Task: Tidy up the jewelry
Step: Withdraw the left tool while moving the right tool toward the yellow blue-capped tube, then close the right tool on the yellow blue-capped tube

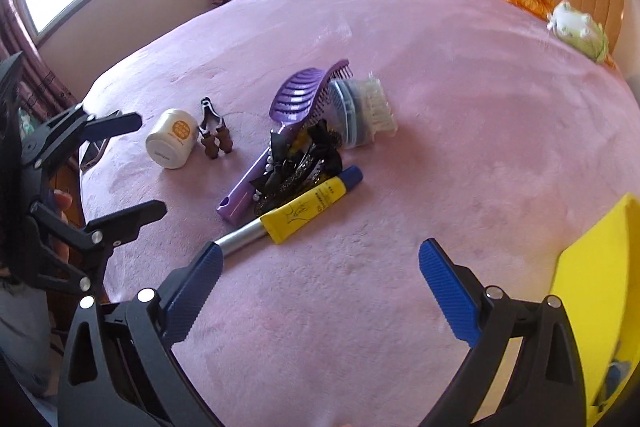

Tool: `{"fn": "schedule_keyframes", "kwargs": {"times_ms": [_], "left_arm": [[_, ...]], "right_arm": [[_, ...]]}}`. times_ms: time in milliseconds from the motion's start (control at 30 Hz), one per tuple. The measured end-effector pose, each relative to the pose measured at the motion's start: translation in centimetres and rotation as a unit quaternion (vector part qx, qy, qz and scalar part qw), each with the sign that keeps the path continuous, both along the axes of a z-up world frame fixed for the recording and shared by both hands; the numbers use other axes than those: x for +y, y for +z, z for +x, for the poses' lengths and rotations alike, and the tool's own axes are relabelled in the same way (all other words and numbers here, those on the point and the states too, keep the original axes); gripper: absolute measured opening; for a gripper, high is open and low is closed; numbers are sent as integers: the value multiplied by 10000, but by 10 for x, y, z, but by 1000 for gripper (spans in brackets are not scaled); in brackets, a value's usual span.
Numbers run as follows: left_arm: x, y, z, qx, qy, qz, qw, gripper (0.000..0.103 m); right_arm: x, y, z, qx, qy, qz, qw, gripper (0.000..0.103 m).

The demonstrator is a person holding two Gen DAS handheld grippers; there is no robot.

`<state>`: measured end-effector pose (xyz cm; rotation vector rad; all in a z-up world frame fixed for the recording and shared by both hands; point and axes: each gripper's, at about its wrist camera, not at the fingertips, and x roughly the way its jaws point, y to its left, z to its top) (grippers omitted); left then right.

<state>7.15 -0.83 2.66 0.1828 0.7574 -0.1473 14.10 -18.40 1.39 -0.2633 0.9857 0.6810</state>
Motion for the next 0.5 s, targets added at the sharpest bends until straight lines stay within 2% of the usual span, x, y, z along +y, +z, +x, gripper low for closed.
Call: {"fn": "schedule_keyframes", "kwargs": {"times_ms": [133, 433, 500], "left_arm": [[13, -11, 6, 89, 160, -324, 9993, 85], [34, -29, 6, 29, 191, -446, 9988, 85], [40, -33, 5, 36, 225, -493, 9985, 85]], "right_arm": [[19, -20, 14, 191, -225, -21, 9996, 99], [55, -52, 42, 244, -425, -258, 9985, 99], [60, -58, 45, 259, -446, -312, 9982, 95]]}}
